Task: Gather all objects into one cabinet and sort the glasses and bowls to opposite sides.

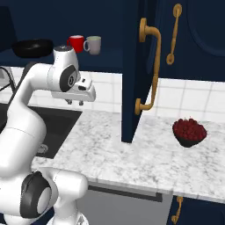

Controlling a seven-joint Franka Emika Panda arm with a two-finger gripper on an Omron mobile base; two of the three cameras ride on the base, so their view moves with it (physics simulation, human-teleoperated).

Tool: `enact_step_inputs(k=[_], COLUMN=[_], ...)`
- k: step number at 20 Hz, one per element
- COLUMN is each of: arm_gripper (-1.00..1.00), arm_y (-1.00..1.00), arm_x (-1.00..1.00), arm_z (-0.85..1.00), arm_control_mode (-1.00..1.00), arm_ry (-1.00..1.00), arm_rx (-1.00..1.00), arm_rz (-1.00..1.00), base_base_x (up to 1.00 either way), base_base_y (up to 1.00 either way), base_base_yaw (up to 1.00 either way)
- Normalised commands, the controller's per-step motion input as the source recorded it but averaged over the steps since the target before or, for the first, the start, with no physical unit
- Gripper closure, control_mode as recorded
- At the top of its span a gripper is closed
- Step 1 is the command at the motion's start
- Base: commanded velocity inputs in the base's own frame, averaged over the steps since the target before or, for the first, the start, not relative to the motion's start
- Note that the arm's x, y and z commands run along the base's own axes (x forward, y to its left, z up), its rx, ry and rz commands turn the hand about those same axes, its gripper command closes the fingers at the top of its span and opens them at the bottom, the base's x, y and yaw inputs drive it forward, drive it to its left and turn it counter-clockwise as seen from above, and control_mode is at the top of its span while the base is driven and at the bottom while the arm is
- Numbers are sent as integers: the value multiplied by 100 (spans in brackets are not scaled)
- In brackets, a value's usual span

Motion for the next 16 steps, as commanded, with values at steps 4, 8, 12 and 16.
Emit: enact_step_inputs(k=[4, 8, 12, 16], arm_gripper=[-100, -100, -100, -100], arm_y=[0, 0, 0, 0], arm_x=[0, 0, 0, 0], arm_z=[0, 0, 0, 0], arm_control_mode=[100, 100, 100, 100], arm_ry=[0, 0, 0, 0], arm_rx=[0, 0, 0, 0], arm_rz=[0, 0, 0, 0], base_base_x=[-29, -95, -96, -86], base_base_y=[0, -9, -13, -8], base_base_yaw=[1, 2, 0, 1])
